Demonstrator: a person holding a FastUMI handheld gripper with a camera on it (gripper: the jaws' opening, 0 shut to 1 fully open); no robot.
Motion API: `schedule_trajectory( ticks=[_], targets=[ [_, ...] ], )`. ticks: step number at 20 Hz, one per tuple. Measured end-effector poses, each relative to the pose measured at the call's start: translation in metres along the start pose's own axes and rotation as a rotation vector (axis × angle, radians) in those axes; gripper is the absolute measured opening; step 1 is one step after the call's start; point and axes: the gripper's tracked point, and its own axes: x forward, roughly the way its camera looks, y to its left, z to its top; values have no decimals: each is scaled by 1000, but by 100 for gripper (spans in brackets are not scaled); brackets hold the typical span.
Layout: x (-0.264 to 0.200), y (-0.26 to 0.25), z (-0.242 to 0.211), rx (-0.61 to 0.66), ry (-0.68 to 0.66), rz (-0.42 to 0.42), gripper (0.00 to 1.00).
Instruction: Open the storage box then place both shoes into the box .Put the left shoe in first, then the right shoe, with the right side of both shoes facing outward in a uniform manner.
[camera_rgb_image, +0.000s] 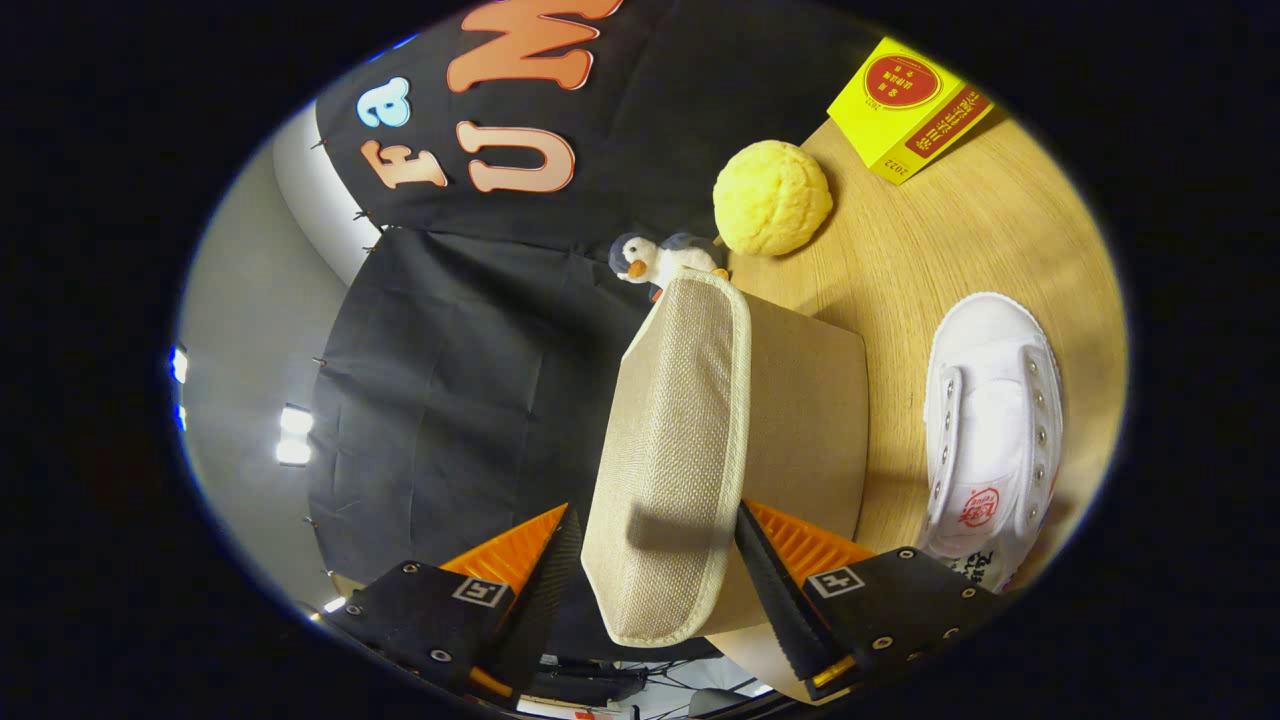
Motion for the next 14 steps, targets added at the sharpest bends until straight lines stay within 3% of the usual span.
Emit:
schedule_trajectory(
  ticks=[5,6,10,14],
  targets=[
    [-14,36,17,-42,-90,21,64],
    [-15,44,18,-60,-103,21,51],
    [-14,80,17,-156,-121,5,29],
    [0,120,19,-236,-144,-5,28]
  ],
)
